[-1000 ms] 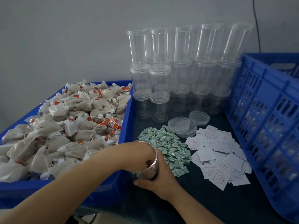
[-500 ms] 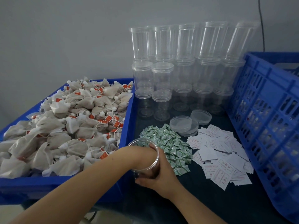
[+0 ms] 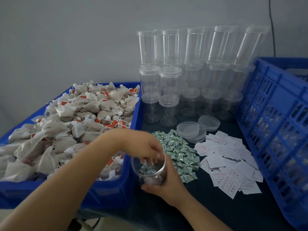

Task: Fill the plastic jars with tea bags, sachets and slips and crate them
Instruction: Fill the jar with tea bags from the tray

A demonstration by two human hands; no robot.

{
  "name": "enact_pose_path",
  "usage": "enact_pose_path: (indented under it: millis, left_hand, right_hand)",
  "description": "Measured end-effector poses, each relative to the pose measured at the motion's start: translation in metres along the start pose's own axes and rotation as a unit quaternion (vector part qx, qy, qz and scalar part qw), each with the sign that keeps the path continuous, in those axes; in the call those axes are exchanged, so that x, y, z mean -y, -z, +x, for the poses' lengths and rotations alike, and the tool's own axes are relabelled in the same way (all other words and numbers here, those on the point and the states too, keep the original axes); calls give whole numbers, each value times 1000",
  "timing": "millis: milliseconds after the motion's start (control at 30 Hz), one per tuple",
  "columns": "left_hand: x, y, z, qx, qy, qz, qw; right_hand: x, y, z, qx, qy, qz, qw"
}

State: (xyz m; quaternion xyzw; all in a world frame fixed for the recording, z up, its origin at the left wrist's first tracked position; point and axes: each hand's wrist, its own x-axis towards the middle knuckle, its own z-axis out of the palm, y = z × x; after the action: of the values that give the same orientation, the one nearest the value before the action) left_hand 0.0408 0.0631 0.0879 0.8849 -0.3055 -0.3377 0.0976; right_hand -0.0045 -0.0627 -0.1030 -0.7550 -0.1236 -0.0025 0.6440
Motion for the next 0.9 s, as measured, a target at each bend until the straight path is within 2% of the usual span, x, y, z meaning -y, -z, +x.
enact_pose_path:
  millis: [100,200,333,400,467,600,900]
  left_hand:
    - [21,18,-10,-123,-41,-85,988]
    - [47,28,-12,-277,-35,-169,945]
    - [84,24,6,-460,73,-88,881]
    - [98,12,15,-495,117,-64,858]
    - [108,0,24,-490,142,-65,858]
    - [117,-10,37,-399,190,9,897]
    - [115,-14,36,-318,202,71,924]
  right_hand:
    - [-1,-2,0,-6,0,13,1000]
    - [-1,-2,-1,-7,-1,13,1000]
    - [1,-1,-1,-5,2,3,1000]
    - [1,-1,-1,-6,3,0,1000]
    - [0,-2,-1,-7,4,-2,1000]
    - [-2,-2,-1,-8,2,-4,1000]
    - [-1,-1,-2,-2,-6,1,1000]
